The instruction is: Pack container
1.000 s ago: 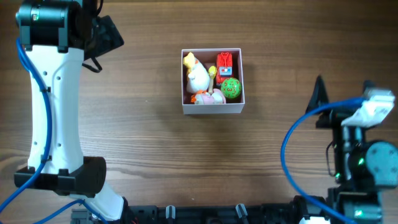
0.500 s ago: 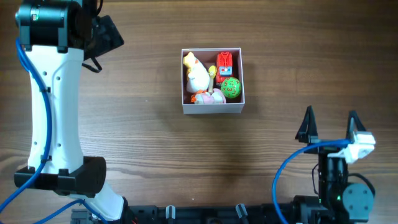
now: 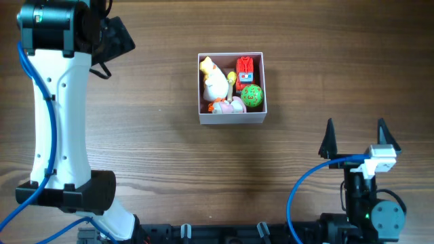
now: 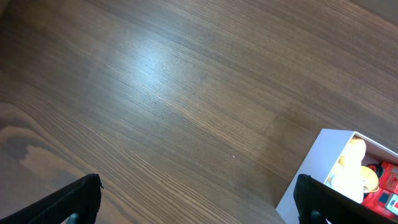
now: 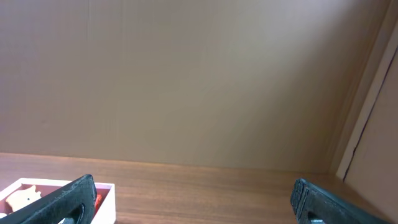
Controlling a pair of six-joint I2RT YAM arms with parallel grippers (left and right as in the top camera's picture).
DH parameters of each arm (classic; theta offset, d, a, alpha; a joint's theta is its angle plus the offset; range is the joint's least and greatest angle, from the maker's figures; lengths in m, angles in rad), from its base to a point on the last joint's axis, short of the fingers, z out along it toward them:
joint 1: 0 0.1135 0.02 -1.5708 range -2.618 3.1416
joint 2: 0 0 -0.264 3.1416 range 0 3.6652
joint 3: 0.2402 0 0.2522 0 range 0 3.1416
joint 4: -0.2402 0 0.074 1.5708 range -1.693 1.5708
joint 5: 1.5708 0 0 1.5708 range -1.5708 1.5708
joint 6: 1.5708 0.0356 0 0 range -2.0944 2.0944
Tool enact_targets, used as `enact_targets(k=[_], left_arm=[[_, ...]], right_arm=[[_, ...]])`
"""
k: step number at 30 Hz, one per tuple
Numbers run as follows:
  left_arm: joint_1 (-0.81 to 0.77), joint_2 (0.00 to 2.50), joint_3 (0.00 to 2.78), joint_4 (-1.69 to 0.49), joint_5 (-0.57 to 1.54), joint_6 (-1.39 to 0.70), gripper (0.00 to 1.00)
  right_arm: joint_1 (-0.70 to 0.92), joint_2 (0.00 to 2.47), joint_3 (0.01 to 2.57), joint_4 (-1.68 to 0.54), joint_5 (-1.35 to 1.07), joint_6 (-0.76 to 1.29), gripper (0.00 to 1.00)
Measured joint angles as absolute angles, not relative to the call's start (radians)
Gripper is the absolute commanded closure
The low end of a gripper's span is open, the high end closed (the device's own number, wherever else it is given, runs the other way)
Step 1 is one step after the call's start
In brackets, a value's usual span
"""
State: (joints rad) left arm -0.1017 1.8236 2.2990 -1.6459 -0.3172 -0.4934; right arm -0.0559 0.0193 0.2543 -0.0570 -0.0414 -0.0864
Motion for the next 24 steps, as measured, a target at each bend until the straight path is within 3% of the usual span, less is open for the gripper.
enact_targets(k=[9,24], left_arm=[[-0.102,1.824,2.299,-1.646,-0.317,-0.493,0.00],[-0.102,1.824,2.299,-1.646,-0.317,-0.496,0.00]], right_arm=[[-0.056,0.017,0.028,0.198,-0.084,-0.093,0.00],[-0.050,0.015,0.006,0.003,-0.107,-0.100,0.00]])
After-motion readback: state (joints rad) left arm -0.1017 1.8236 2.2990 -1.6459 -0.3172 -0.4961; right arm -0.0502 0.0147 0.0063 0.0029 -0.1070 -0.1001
